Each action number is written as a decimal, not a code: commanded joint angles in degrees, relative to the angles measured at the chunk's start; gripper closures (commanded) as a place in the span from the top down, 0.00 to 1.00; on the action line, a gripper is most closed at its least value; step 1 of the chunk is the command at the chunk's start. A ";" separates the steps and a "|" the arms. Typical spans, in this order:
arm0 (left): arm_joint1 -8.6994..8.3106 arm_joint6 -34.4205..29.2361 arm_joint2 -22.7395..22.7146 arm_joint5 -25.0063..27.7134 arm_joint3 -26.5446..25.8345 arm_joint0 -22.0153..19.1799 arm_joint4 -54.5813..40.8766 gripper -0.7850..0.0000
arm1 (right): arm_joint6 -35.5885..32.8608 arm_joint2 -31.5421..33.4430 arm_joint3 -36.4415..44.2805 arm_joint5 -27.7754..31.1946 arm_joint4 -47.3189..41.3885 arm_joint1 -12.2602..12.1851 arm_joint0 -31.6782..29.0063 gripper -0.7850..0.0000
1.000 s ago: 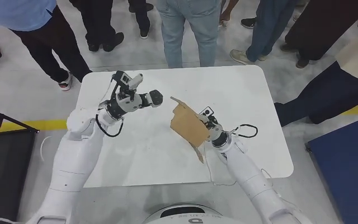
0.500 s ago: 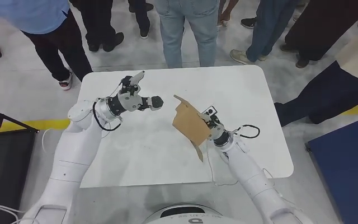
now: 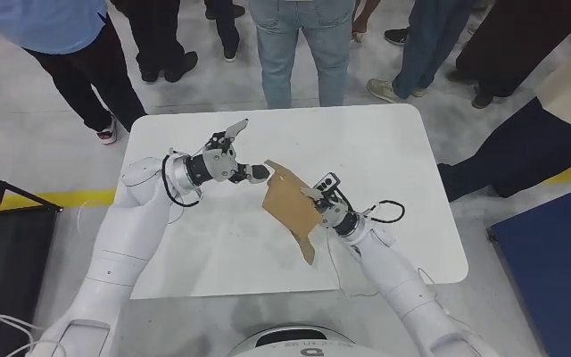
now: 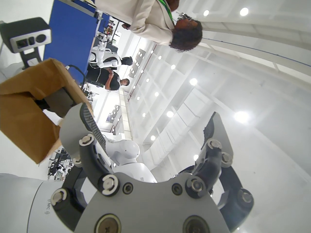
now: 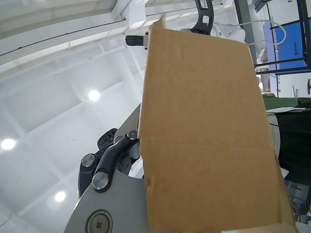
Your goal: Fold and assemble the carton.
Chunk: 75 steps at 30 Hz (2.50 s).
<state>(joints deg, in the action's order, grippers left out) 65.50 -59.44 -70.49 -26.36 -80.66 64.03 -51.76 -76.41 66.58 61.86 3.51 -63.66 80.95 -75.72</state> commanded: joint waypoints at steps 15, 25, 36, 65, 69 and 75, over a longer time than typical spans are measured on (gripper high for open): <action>0.44 1.18 4.29 0.07 3.00 -2.87 2.31 1.00 | -0.82 0.58 0.67 1.81 -0.45 -0.22 -0.45 0.00; 0.34 1.17 5.64 -0.58 2.42 -3.39 3.91 1.00 | -0.83 0.70 2.06 3.09 1.68 -0.53 -0.89 0.00; -0.15 1.06 6.11 -1.77 1.16 -3.42 6.44 0.65 | 0.21 1.49 4.91 4.17 4.81 -1.22 -2.04 0.00; -2.36 -0.59 6.04 -2.02 0.10 -3.38 17.19 0.10 | 1.46 2.27 7.00 4.36 5.06 -2.02 -2.11 0.00; -2.79 -0.70 5.57 -1.85 -0.82 -3.14 18.70 0.12 | 1.67 2.23 7.25 4.46 5.35 -2.11 -2.13 0.00; -3.32 -1.42 5.48 -1.87 -1.98 -2.74 20.68 0.16 | 2.06 2.00 7.92 5.06 6.44 -2.26 -2.29 0.00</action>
<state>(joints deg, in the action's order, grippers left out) 62.27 -60.75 -65.06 -28.24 -82.47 61.23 -31.56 -74.41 68.62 69.65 8.46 -57.42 78.72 -77.96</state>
